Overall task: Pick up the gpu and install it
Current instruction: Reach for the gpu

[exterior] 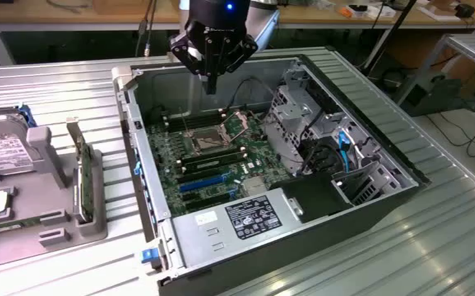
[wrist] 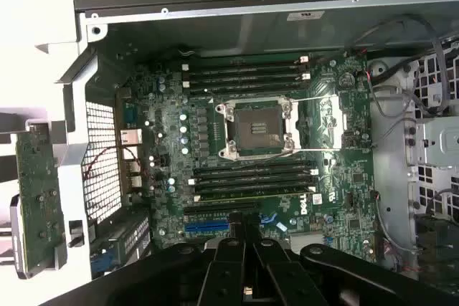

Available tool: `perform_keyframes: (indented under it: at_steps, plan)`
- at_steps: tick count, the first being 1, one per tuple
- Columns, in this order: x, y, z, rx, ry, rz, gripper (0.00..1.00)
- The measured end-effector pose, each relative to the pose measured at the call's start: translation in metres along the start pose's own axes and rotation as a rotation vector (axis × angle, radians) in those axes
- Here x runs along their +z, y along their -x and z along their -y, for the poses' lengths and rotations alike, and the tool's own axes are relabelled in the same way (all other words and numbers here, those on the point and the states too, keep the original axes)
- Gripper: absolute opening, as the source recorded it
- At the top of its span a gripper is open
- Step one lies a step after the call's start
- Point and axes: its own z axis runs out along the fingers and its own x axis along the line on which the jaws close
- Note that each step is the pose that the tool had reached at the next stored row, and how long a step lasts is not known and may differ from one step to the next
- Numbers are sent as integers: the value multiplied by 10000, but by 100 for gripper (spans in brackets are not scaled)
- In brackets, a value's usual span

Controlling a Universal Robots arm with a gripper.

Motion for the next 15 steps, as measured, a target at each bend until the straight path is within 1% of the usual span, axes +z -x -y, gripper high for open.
perform_keyframes:
  at_steps: [1, 10, 15]
  plan:
    - [0, 1, -1, 1, 8, 1, 10]
    - [0, 1, 0, 1, 8, 0, 10]
    - [0, -28, 2, 0, 9, 0, 10]
